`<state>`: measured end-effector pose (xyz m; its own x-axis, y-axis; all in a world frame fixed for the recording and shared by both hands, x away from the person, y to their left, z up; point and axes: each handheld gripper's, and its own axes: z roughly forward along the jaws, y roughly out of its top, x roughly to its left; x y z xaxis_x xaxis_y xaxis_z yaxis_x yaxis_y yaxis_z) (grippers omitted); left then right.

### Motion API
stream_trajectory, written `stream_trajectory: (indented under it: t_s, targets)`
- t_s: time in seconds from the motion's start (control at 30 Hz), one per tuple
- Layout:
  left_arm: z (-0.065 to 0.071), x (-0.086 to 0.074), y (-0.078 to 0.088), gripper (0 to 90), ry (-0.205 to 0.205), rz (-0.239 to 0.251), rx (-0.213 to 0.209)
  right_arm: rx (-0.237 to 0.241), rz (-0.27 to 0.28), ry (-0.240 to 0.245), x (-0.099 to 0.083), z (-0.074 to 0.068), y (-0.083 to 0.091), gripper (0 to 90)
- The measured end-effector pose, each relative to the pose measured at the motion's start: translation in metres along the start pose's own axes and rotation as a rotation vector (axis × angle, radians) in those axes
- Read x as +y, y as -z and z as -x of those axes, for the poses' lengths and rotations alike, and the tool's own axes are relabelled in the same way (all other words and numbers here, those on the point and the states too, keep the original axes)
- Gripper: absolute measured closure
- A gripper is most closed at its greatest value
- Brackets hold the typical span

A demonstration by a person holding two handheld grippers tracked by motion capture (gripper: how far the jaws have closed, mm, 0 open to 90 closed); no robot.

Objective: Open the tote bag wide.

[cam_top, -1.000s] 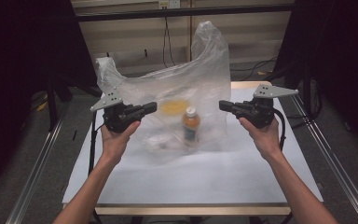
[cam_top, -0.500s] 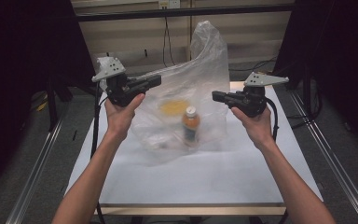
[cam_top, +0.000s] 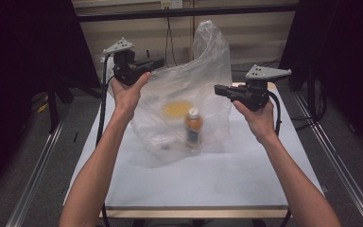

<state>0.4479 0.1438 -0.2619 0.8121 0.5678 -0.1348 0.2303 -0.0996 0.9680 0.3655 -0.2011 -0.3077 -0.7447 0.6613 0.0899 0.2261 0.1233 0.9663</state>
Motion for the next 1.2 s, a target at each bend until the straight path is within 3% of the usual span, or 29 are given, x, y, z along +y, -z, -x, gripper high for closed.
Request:
stream_trajectory:
  t_s: [0.1,0.27,0.33,0.43,0.6,0.93,1.03,1.2]
  targets:
    - [0.000,-0.007,-0.007,90.0,0.003,-0.026,-0.010,-0.003,0.001,-0.004,-0.001,0.001,-0.002,90.0]
    - [0.007,-0.025,-0.019,90.0,-0.035,-0.102,-0.032,-0.004,-0.010,0.003,-0.001,0.002,-0.007,90.0]
    - [0.014,-0.028,-0.019,90.0,-0.041,-0.092,-0.066,-0.004,-0.008,0.002,0.000,0.002,-0.008,90.0]
    - [0.019,-0.030,-0.020,90.0,-0.062,-0.112,-0.071,-0.005,-0.002,0.002,0.002,0.002,-0.010,90.0]
    - [0.036,-0.040,-0.026,90.0,-0.078,-0.109,-0.149,0.005,0.016,-0.001,0.009,0.000,-0.017,90.0]
    - [0.054,-0.059,-0.039,90.0,-0.082,-0.141,-0.186,0.021,0.044,0.019,0.025,-0.010,-0.016,90.0]
    - [0.062,-0.064,-0.043,90.0,-0.107,-0.164,-0.203,0.027,0.054,0.037,0.035,-0.016,-0.016,90.0]
    - [0.069,-0.068,-0.040,90.0,-0.136,-0.154,-0.208,0.007,0.037,0.045,0.036,-0.016,-0.019,90.0]
